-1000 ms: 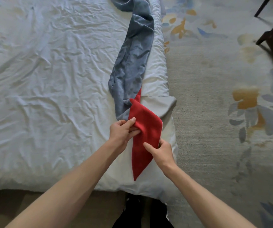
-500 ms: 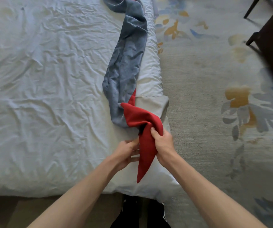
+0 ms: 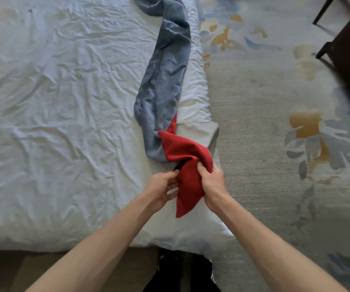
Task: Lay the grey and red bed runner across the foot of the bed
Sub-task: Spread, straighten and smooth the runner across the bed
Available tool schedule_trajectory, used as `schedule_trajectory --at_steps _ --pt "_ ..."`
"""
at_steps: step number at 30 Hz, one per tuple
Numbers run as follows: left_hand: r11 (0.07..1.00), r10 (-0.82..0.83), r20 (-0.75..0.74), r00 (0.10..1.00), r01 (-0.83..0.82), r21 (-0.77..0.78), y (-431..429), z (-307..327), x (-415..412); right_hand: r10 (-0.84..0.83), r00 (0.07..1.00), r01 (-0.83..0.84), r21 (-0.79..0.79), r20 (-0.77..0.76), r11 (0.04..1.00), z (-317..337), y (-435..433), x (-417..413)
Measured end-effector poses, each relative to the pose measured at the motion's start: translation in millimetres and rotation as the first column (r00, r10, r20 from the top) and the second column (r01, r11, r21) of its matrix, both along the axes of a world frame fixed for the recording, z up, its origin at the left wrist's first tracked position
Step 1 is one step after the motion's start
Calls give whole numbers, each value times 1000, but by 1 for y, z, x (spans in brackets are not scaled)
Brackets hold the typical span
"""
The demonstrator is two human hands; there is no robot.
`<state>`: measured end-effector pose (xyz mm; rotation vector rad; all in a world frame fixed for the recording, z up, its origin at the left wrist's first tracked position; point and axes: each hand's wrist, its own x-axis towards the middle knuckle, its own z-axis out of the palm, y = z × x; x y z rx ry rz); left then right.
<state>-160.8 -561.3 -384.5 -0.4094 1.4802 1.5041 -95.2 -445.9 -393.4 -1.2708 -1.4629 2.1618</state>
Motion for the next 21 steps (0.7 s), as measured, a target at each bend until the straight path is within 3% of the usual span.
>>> schedule_trajectory --at_steps 6,9,11,12,14,15,17,19,21 --pt "990 135 -96 986 -129 59 -23 12 -2 -22 997 18 54 72 998 -2 2 -12" --pt "975 217 -155 964 -205 87 -32 17 -2 -29 983 16 74 180 997 -2 -4 -20" --pt "973 232 -204 951 -230 33 -32 18 -3 -43 946 -45 262 321 964 3 -11 -19" --pt "971 235 -226 945 -240 6 -32 17 -4 -84 932 -90 452 352 888 7 -16 -18" --pt "971 221 -264 939 -237 -28 -30 15 -5 -73 969 -153 806 236 572 18 -23 -13" --pt "974 202 -285 937 -222 -40 -29 14 -6 25 983 -177 900 182 399 23 -25 -12" --pt "983 144 -336 931 -174 -60 -27 13 -4 289 932 -264 956 218 129 28 -26 -11" --pt "987 80 -411 908 -130 -96 -26 11 -3 409 854 -345 939 321 -17 28 -24 -11" --pt "987 11 -502 865 -89 -131 -26 11 1 394 838 -421 907 378 26 28 -19 -15"
